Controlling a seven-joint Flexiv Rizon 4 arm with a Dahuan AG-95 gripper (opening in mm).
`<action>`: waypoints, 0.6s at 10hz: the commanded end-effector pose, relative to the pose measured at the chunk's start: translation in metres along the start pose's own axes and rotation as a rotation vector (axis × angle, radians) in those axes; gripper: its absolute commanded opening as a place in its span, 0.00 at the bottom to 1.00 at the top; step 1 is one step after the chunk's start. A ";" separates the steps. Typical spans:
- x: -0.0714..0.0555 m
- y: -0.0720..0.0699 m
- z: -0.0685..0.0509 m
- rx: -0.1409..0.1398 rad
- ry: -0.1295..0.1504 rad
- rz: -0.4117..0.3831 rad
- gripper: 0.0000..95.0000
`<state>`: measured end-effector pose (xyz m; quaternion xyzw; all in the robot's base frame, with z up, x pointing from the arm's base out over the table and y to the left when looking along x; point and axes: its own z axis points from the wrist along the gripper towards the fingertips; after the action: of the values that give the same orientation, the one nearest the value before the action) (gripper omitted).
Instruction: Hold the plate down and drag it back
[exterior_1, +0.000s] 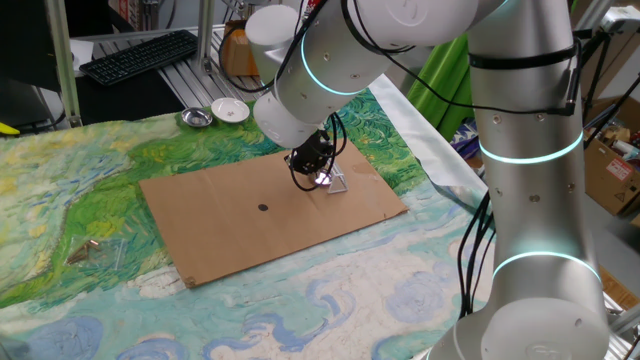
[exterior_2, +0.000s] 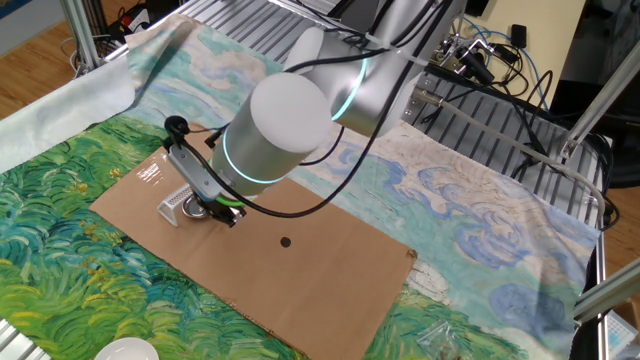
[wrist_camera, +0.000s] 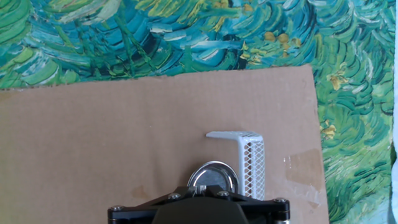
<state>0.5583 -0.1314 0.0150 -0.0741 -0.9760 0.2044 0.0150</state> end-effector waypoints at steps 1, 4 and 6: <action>0.000 0.001 0.001 -0.020 0.003 0.007 0.00; 0.001 0.005 0.002 -0.032 0.001 0.022 0.00; 0.003 0.008 0.001 -0.042 0.003 0.034 0.00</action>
<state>0.5562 -0.1239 0.0109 -0.0922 -0.9785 0.1842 0.0109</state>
